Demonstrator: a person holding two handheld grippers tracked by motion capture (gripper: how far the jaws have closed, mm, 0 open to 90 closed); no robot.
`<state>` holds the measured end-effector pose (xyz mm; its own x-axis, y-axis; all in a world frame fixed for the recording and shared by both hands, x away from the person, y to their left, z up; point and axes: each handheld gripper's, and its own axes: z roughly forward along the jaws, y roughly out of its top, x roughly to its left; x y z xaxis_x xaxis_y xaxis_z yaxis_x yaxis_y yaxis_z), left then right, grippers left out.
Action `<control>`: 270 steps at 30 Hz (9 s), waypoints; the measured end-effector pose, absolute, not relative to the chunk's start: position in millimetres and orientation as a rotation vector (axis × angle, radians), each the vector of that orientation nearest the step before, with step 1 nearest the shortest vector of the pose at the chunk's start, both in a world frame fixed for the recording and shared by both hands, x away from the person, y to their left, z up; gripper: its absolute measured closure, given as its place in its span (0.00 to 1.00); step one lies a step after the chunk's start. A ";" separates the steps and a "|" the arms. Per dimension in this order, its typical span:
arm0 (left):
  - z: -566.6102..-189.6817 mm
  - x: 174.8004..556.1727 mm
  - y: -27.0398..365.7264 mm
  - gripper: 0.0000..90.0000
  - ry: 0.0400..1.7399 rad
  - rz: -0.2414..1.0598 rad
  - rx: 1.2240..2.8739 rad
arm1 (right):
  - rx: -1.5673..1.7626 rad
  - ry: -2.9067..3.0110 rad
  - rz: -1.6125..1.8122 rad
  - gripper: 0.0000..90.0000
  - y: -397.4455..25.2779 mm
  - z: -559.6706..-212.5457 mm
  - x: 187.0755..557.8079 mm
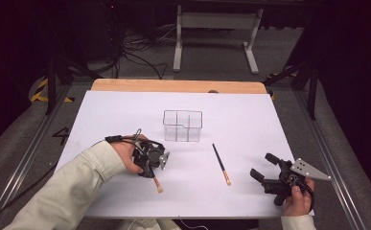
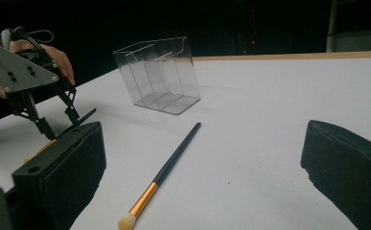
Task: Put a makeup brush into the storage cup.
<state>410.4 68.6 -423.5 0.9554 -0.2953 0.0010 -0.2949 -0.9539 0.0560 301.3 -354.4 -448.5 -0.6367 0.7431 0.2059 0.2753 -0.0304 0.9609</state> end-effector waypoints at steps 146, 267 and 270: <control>-367.1 478.4 81.0 0.92 0.284 0.147 1.645 | 1.062 1.933 1.701 0.03 -352.8 -451.7 303.8; -383.8 386.5 176.1 0.12 0.511 0.197 1.821 | 1.047 2.144 1.321 0.24 -299.5 -390.7 327.8; -385.4 383.9 177.6 0.12 0.517 0.203 1.828 | 1.055 2.186 1.272 0.26 -295.2 -389.1 332.6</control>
